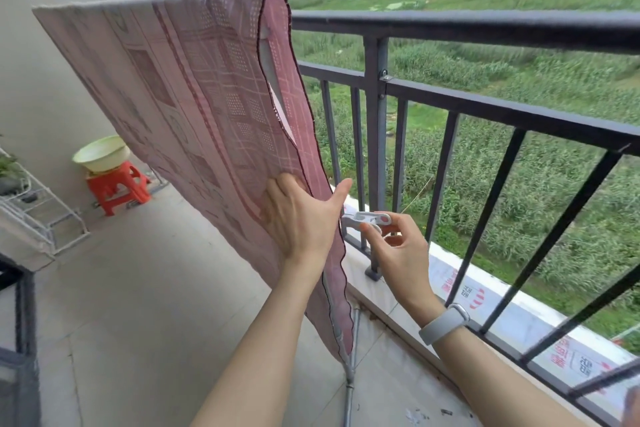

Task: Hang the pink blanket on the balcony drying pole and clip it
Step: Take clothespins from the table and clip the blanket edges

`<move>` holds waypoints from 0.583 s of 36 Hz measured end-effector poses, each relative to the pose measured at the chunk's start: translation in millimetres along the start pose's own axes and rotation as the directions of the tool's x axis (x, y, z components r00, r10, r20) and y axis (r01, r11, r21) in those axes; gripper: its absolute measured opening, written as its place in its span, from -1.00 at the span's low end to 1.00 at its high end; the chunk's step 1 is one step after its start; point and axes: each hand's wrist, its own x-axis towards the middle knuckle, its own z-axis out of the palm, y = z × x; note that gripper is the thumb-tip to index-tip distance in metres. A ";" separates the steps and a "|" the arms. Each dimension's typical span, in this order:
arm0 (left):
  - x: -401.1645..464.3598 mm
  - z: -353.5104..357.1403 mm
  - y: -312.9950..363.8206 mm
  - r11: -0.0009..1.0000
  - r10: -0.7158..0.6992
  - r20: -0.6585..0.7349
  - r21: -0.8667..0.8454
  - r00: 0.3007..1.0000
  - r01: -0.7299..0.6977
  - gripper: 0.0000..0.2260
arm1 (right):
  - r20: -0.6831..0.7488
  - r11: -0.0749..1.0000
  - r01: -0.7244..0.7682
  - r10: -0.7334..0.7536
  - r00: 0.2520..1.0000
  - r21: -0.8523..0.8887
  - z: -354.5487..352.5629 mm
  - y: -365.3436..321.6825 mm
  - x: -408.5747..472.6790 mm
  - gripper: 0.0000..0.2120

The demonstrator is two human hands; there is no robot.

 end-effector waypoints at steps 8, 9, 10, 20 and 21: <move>3.2 3.2 11.6 0.990 -0.108 -0.107 -0.106 0.988 0.097 -0.55 | 0.488 0.984 0.131 -0.056 0.871 -0.120 -10.3 23.7 16.9 -0.84; 3.7 2.1 11.1 0.992 -0.090 -0.117 -0.101 0.989 0.078 -0.58 | 0.579 0.978 0.163 -0.057 0.813 -0.133 -8.4 26.2 19.7 -0.83; 4.0 1.0 10.9 0.994 -0.070 -0.127 -0.098 0.989 0.058 -0.61 | 0.645 0.970 0.194 -0.057 0.762 -0.144 -5.8 27.2 22.0 -0.81; 15.3 -13.1 11.0 0.993 0.099 -0.116 0.071 0.988 -0.091 -0.72 | 0.580 0.945 0.297 -0.166 0.798 -0.137 29.9 24.0 27.0 -0.68; 15.6 -13.9 11.1 0.991 0.113 -0.118 0.080 0.987 -0.104 -0.74 | 0.559 0.947 0.296 -0.177 0.810 -0.129 31.6 25.2 25.8 -0.67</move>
